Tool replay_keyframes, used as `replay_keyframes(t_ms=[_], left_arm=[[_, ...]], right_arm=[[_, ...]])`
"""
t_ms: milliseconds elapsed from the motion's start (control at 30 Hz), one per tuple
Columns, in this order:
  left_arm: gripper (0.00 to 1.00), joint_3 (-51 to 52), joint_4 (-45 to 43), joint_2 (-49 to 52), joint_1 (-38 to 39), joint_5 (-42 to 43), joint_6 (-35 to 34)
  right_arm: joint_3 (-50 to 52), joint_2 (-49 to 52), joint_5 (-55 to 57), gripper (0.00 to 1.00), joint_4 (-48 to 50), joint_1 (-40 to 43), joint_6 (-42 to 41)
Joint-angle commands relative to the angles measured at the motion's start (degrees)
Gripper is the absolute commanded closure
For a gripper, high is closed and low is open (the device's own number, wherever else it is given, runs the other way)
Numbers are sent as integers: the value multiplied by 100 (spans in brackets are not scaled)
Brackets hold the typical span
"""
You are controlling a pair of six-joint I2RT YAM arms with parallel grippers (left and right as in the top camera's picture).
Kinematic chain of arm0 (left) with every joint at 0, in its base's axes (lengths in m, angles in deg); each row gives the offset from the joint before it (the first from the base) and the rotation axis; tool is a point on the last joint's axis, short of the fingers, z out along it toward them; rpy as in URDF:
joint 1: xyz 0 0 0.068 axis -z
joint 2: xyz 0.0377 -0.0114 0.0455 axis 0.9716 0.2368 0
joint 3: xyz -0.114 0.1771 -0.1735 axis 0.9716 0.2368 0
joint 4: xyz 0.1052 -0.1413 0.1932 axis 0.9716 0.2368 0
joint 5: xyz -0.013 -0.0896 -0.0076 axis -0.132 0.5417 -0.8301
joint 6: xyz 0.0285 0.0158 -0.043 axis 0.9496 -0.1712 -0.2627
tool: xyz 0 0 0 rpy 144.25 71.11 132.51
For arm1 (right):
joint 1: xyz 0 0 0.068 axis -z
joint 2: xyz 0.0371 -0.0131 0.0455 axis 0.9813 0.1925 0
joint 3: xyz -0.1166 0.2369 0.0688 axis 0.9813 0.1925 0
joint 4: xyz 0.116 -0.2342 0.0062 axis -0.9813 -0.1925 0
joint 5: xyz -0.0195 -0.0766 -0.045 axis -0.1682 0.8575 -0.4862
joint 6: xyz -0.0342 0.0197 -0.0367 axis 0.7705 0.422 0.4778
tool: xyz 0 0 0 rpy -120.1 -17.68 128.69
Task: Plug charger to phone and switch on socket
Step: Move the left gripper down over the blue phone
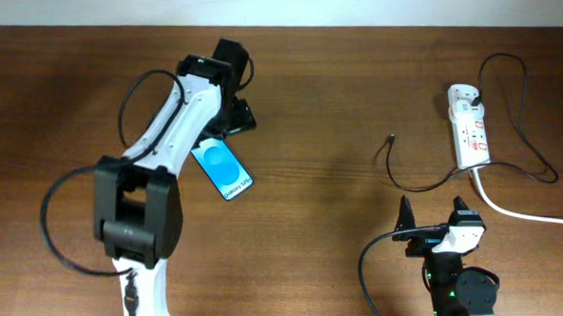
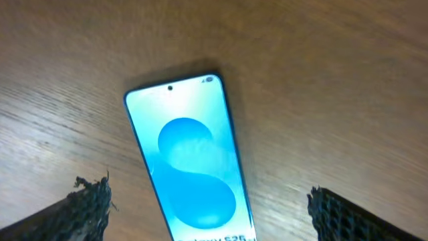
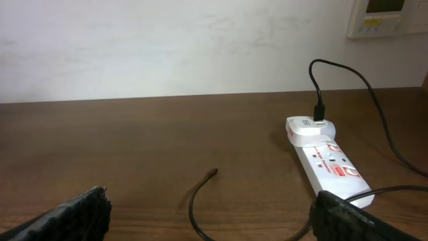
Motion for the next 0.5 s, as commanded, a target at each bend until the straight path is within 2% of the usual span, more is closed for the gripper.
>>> replay_keyframes(t_ms=[0, 467], left_arm=[[1, -70, 155, 234, -157, 284, -219], [1, 101, 37, 393, -391, 629, -221]], right_arm=[[31, -44, -9, 1, -33, -37, 44], [31, -44, -9, 1, -33, -37, 44]])
